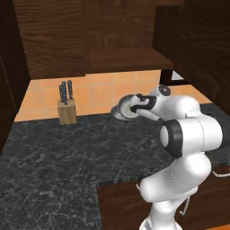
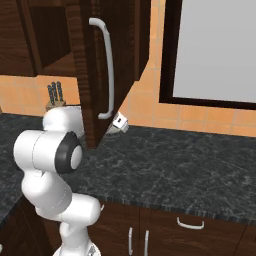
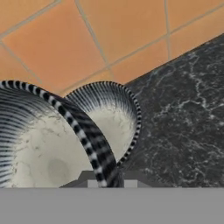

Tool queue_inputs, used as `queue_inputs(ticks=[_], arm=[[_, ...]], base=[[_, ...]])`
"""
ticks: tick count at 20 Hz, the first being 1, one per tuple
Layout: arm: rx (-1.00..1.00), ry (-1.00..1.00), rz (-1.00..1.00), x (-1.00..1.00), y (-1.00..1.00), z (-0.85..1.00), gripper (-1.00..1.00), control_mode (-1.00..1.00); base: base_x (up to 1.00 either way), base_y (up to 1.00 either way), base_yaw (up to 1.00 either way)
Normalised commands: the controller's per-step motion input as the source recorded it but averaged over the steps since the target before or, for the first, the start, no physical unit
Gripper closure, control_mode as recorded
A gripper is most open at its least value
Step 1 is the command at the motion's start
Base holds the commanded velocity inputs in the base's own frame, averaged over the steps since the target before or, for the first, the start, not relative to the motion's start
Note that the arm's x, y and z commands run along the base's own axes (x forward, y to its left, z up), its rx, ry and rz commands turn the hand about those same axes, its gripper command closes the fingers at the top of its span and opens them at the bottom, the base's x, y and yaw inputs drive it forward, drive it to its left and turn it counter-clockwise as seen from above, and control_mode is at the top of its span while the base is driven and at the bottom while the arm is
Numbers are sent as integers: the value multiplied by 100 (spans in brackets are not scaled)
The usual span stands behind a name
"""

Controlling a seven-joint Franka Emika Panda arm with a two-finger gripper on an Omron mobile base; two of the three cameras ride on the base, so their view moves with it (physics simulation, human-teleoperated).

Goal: Pick up the bowls on the counter and stack them on top of one another in the open cabinet. Place the smaller bowl on top of the larger bowl.

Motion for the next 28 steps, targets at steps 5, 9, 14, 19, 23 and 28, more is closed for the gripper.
queue_inputs(ticks=[5,9,14,19,23,28], arm=[[-2,13,-19,31,0,-2,100,-100],[0,1,-8,8,0,-6,100,-100],[0,0,-6,17,0,-17,100,-100],[0,0,-4,2,0,-30,100,-100],[0,0,-2,0,0,-21,100,-100],[0,0,-2,21,0,-2,100,-100]], base=[[0,0,0],[0,0,0],[0,0,0],[0,0,0],[0,0,0],[0,0,0]])
